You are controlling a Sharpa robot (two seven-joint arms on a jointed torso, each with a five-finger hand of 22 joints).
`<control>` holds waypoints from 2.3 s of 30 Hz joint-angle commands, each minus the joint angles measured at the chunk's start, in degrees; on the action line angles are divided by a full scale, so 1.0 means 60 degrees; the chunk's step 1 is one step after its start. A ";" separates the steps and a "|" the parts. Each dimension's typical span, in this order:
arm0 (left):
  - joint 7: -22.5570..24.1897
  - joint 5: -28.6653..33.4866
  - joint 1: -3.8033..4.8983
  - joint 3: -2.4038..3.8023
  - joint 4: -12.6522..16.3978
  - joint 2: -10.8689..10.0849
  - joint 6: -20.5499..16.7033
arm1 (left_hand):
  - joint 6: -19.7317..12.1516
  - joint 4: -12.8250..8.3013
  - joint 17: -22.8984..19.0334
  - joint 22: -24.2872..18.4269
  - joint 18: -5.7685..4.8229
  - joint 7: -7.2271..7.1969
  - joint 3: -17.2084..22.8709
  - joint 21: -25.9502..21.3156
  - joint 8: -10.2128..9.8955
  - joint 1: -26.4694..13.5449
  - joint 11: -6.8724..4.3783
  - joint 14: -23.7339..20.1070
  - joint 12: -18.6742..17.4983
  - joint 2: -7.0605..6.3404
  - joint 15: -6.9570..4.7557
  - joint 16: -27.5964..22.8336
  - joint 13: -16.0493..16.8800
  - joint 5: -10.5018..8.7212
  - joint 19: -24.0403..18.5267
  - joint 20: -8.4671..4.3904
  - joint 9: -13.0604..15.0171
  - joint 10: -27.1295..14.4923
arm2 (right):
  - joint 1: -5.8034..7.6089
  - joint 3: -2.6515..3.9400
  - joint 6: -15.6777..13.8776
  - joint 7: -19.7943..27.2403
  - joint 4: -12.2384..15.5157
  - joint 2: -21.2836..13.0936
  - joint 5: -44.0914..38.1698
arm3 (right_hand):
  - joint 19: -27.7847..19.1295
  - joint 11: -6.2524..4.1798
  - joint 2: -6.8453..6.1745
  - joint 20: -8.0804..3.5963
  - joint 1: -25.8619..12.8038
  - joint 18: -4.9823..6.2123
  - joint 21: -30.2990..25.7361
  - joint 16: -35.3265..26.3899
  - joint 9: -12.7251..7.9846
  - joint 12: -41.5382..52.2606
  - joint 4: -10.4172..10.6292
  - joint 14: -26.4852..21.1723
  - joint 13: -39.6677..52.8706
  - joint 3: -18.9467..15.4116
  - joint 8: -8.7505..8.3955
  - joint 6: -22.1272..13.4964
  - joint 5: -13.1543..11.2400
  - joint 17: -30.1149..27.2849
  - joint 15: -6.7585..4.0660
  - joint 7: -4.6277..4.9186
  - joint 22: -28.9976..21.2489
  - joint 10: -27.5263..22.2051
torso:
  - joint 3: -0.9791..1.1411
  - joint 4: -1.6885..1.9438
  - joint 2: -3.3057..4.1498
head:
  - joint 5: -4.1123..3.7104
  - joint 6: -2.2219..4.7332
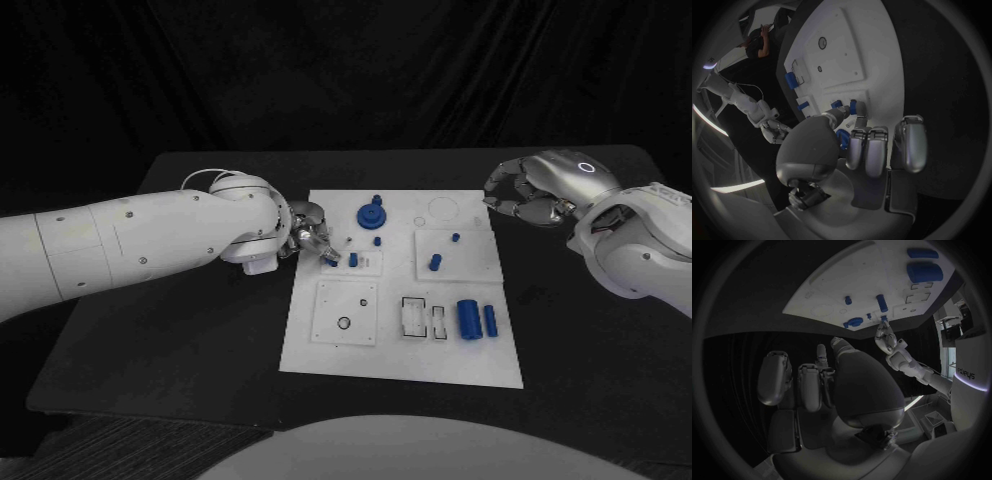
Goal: Assemble the parts on the task board
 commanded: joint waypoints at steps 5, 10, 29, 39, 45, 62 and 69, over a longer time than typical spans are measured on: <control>0.0089 -0.0005 -0.0045 -0.0017 -0.0026 0.0044 0.0142 | 0.0155 0.0761 0.2516 0.1629 0.0023 0.0077 -0.1151 -0.0118 -0.0344 -0.0953 0.0089 0.0975 0.0033 -0.0070 0.0085 0.0025 0.2514 -0.1527 -0.0087 0.0068 -0.0457 0.1010 | -0.0024 0.0007 -0.0004 -0.0129 0.0001 -0.0004 -0.0011 | 0.0025 -0.0025 0.0003 -0.0031 0.0081 -0.0028 -0.0077 -0.0068 -0.0013 0.0034 -0.0028 0.0733 0.2513 0.0063 -0.0044 0.0098 0.0063 0.1303 -0.0001 -0.0006 0.1661 0.1001 | 0.0002 -0.0004 0.0000 | -0.0003 -0.0002; 0.0078 -0.0005 -0.0050 -0.0017 -0.0044 0.0059 0.0122 | 0.0282 0.1114 0.2516 0.1659 0.0022 0.0087 -0.1813 -0.0133 -0.0402 -0.1293 0.0106 0.0975 0.0033 0.0011 0.0103 0.0025 0.2514 -0.2069 -0.0065 0.0100 -0.0589 0.1010 | -0.0024 0.0007 0.0000 -0.0124 -0.0005 0.0001 -0.0011 | 0.0019 -0.0025 0.0003 -0.0031 0.0083 -0.0024 -0.0096 -0.0082 -0.0014 0.0034 -0.0030 0.0729 0.2513 0.0064 -0.0047 0.0100 0.0065 0.1286 -0.0001 -0.0006 0.1656 0.1001 | 0.0006 -0.0019 0.0005 | 0.0011 -0.0002; -0.0086 -0.0005 -0.0062 -0.0017 -0.0133 0.0086 0.0139 | 0.0159 0.1626 0.2516 0.1786 0.0008 -0.0102 -0.3239 -0.0153 0.1012 -0.1280 -0.0043 0.0975 0.0033 0.0398 -0.0022 0.0025 0.2514 -0.2220 0.0035 -0.0012 0.1283 0.1010 | -0.0040 0.0007 0.0030 -0.0105 -0.0034 0.0023 -0.0011 | 0.0000 -0.0025 0.0003 -0.0030 0.0090 -0.0013 -0.0150 -0.0105 -0.0019 0.0034 -0.0037 0.0722 0.2513 0.0074 -0.0060 0.0113 0.0077 0.1260 0.0000 -0.0005 0.1641 0.1001 | 0.0003 -0.0009 0.0006 | -0.0006 -0.0002; -0.0080 -0.0005 -0.0063 -0.0017 -0.0132 0.0077 0.0139 | 0.0081 0.1618 0.2516 0.1781 0.0017 -0.0103 -0.3256 -0.0194 0.1062 -0.1212 -0.0047 0.0975 0.0033 0.0472 -0.0024 0.0025 0.2514 -0.2167 0.0015 -0.0017 0.1398 0.1010 | -0.0051 0.0007 0.0041 -0.0101 -0.0040 0.0021 -0.0011 | -0.0014 -0.0026 0.0008 -0.0029 0.0102 -0.0007 -0.0188 -0.0124 -0.0031 0.0034 -0.0048 0.0717 0.2513 0.0099 -0.0093 0.0131 0.0139 0.1239 -0.0001 -0.0006 0.1631 0.1001 | 0.0007 0.0003 0.0007 | -0.0003 -0.0002; -0.0016 -0.0005 -0.0063 -0.0017 -0.0127 0.0085 0.0053 | 0.0021 0.1625 0.2516 0.1780 0.0019 -0.0096 -0.3264 -0.0207 0.1057 -0.1193 -0.0044 0.0975 0.0033 0.0513 -0.0024 0.0025 0.2514 -0.2148 0.0010 -0.0017 0.1431 0.1010 | -0.0054 0.0007 0.0037 -0.0094 -0.0042 0.0031 -0.0011 | -0.0013 -0.0027 0.0010 -0.0029 0.0104 -0.0008 -0.0185 -0.0125 -0.0033 0.0034 -0.0050 0.0716 0.2513 0.0104 -0.0100 0.0134 0.0152 0.1238 -0.0001 -0.0006 0.1632 0.1001 | 0.0004 0.0001 0.0009 | -0.0005 -0.0002; 0.3055 -0.0005 0.0530 -0.0008 0.0595 -0.0835 -0.3351 | -0.0365 0.1797 0.2516 0.1850 -0.0011 -0.0004 -0.4558 -0.0131 0.1202 -0.2015 0.0026 0.0975 0.0033 0.0294 0.0024 0.0025 0.2514 -0.2258 0.0096 0.0012 0.1620 0.1010 | -0.0054 0.0007 -0.0676 0.0374 0.0087 -0.0100 0.0146 | 0.0036 -0.0056 0.0028 -0.0039 0.0018 -0.0033 -0.0059 -0.0092 -0.0026 0.0034 0.0018 0.0732 0.2513 0.0130 -0.0098 0.0393 0.0197 0.1280 -0.0017 -0.0042 0.1669 0.1001 | -0.0002 -0.0012 0.0006 | -0.0096 -0.0002; 0.5670 -0.0181 0.0796 -0.0009 0.0423 -0.0863 -0.3891 | -0.1676 0.0905 0.2448 0.1414 0.0280 0.0387 -0.3789 -0.1663 0.0063 0.1862 0.0421 0.0905 -0.0331 0.0766 0.0359 -0.0008 0.2198 0.0043 -0.1210 0.0236 0.0609 0.0464 | -0.0053 0.0008 -0.1138 0.0737 0.0162 -0.0085 0.0278 | 0.0096 -0.0110 0.0033 -0.0074 0.0097 -0.0060 0.0083 -0.0026 -0.0015 0.0034 -0.0033 0.0758 0.2513 0.0216 -0.0125 0.0755 0.0312 0.1352 -0.0064 -0.0116 0.1712 0.1001 | 0.0015 -0.0028 -0.0009 | -0.0094 -0.0002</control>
